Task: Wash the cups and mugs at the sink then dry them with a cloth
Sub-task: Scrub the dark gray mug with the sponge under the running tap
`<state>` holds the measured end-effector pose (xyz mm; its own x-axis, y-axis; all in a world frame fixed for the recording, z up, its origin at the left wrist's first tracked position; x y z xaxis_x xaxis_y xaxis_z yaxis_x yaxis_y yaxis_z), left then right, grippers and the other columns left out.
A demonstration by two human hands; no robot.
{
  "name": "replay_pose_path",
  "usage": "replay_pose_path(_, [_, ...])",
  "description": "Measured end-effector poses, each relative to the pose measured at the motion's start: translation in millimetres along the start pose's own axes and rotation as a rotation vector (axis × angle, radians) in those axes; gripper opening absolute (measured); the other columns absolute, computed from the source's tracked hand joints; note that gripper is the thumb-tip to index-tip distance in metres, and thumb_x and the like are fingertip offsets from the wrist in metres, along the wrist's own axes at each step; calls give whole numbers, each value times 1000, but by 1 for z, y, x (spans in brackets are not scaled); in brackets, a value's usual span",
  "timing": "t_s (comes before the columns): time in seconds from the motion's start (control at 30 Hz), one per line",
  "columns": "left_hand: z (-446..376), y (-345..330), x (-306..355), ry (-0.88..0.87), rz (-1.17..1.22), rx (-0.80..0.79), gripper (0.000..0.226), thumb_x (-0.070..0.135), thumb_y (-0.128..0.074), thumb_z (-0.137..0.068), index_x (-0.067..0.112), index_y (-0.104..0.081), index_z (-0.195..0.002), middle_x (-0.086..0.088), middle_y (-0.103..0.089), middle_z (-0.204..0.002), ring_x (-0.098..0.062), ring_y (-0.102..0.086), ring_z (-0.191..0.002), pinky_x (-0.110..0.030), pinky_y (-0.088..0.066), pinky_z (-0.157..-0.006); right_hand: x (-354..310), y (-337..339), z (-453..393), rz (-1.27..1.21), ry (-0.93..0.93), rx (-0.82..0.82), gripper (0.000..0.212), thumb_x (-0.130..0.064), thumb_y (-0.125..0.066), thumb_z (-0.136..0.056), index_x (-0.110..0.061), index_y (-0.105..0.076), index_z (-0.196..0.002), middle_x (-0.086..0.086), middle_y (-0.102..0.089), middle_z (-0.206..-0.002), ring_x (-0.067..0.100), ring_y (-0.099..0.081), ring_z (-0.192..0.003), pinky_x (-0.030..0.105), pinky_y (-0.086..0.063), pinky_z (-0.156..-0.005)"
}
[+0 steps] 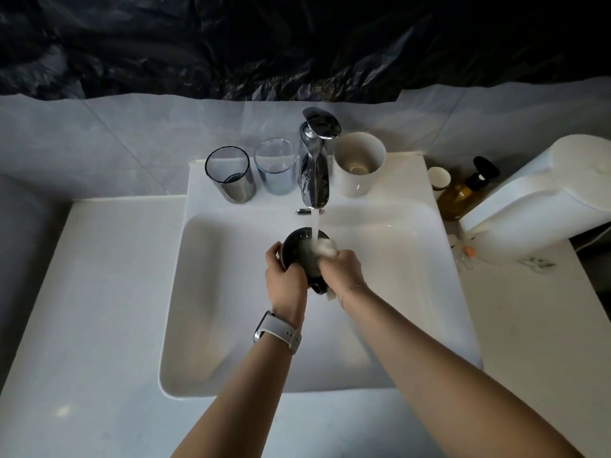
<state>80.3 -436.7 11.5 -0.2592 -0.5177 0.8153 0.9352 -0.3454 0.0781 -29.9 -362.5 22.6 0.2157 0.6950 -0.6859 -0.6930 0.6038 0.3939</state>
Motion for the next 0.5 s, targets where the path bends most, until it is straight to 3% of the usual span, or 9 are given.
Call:
replay_pose_path(0.13, [15, -3, 14, 52, -153, -175, 41, 8, -55, -84, 20, -39, -120, -12, -65, -109, -30, -68, -97, -45, -60, -78, -22, 20, -7, 313, 253, 57, 14, -9, -50, -84, -5, -63, -80, 17, -64, -80, 37, -63, -84, 28, -40, -62])
replay_pose_path(0.23, [7, 2, 35, 24, -461, -238, 26, 7, -51, -87, 14, -45, -112, -11, -65, -99, -26, -69, -80, -38, -61, -70, -48, 24, -2, 719, 519, -1, 20, -9, -53, -82, -4, -67, -95, 21, -68, -96, 37, -62, -93, 31, -42, -71])
replay_pose_path(0.33, [6, -11, 50, -128, -792, -372, 37, 5, -42, -91, 22, -53, -122, -4, -65, -97, -19, -63, -73, -21, -52, -57, -64, 12, 1, 956, 684, -157, 14, -6, -51, -79, -2, -63, -87, 22, -66, -95, 39, -61, -90, 31, -39, -67])
replay_pose_path(0.43, [13, -18, 48, -134, -737, -418, 36, 8, -39, -96, 26, -58, -121, -2, -64, -102, -21, -65, -76, -14, -51, -55, -69, 14, -2, 1003, 738, -195, 9, -9, -52, -78, -4, -59, -77, 20, -65, -87, 37, -61, -84, 30, -38, -62])
replay_pose_path(0.5, [13, -16, 41, -95, -614, -361, 44, 5, -36, -92, 23, -58, -126, -3, -64, -108, -26, -69, -73, -27, -60, -61, -65, 21, -6, 941, 706, -103, 8, -16, -56, -78, -12, -54, -72, 15, -66, -85, 35, -60, -84, 29, -35, -61])
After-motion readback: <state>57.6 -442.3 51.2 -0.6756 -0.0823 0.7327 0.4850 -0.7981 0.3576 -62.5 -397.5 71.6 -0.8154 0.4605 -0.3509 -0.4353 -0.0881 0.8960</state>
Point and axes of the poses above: each hand's wrist, its own z-axis away from the middle knuckle, its own y-axis out of the back of the hand, x = y × z, the point moved 7 cm from there along -z, towards the middle knuckle
